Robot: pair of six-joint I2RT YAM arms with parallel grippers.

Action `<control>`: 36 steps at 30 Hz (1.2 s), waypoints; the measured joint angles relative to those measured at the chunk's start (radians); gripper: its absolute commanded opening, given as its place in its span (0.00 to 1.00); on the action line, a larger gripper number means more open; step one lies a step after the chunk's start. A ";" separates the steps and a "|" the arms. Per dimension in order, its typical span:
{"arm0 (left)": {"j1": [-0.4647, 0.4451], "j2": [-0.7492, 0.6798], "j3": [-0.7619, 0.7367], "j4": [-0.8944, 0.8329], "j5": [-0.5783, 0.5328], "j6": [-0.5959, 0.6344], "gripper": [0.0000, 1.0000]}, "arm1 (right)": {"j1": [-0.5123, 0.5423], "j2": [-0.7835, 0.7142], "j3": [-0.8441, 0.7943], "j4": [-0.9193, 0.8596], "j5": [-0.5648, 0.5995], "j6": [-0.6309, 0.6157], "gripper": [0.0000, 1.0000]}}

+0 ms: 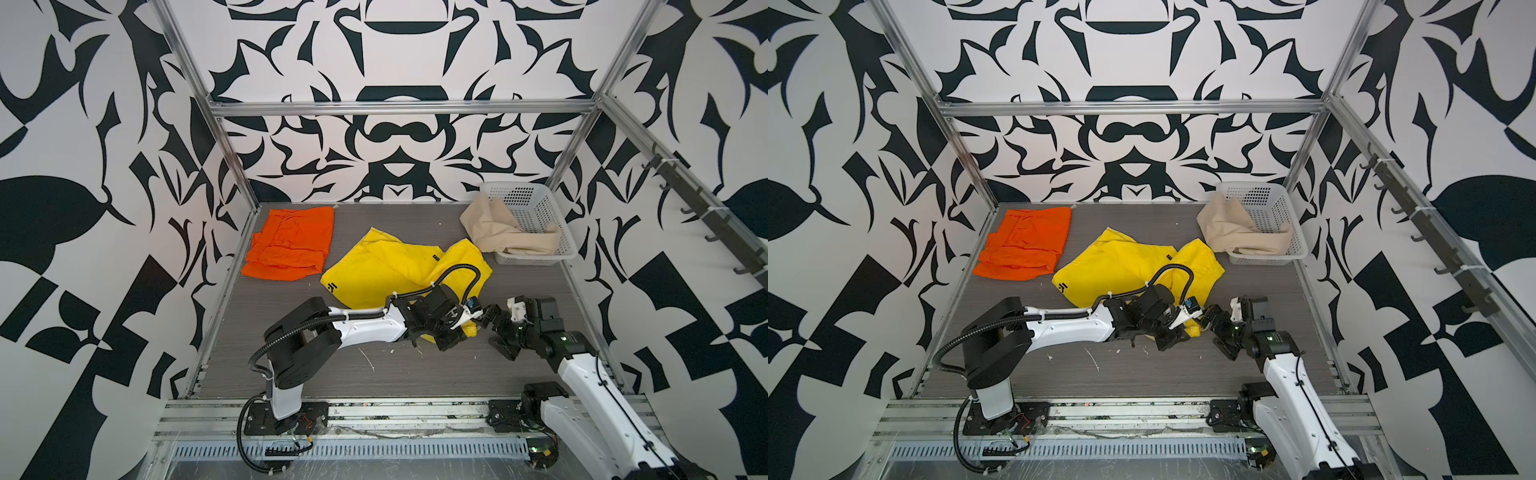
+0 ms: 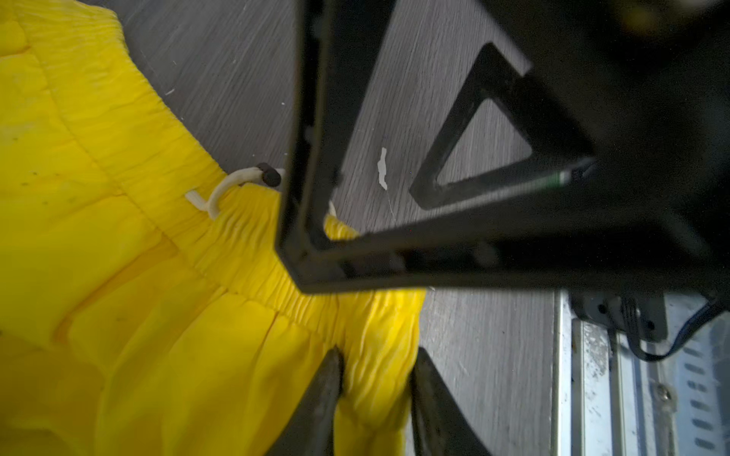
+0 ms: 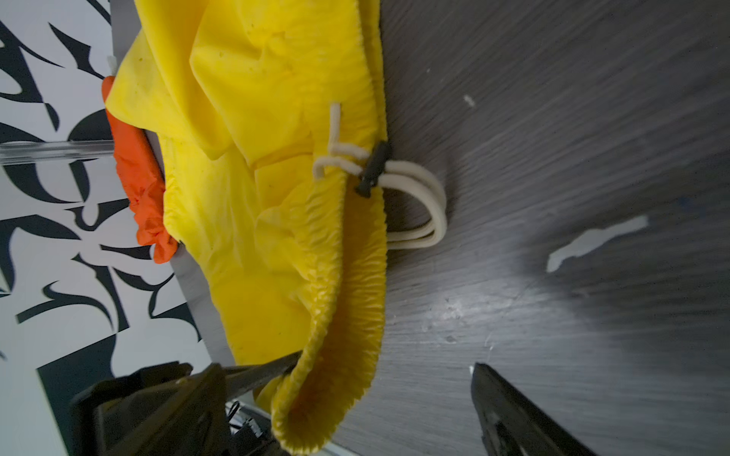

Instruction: Fold and stack the shorts

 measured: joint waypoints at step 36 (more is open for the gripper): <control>0.142 -0.189 -0.184 0.058 0.164 -0.034 0.67 | 0.008 0.243 -0.191 0.470 -0.162 0.177 0.15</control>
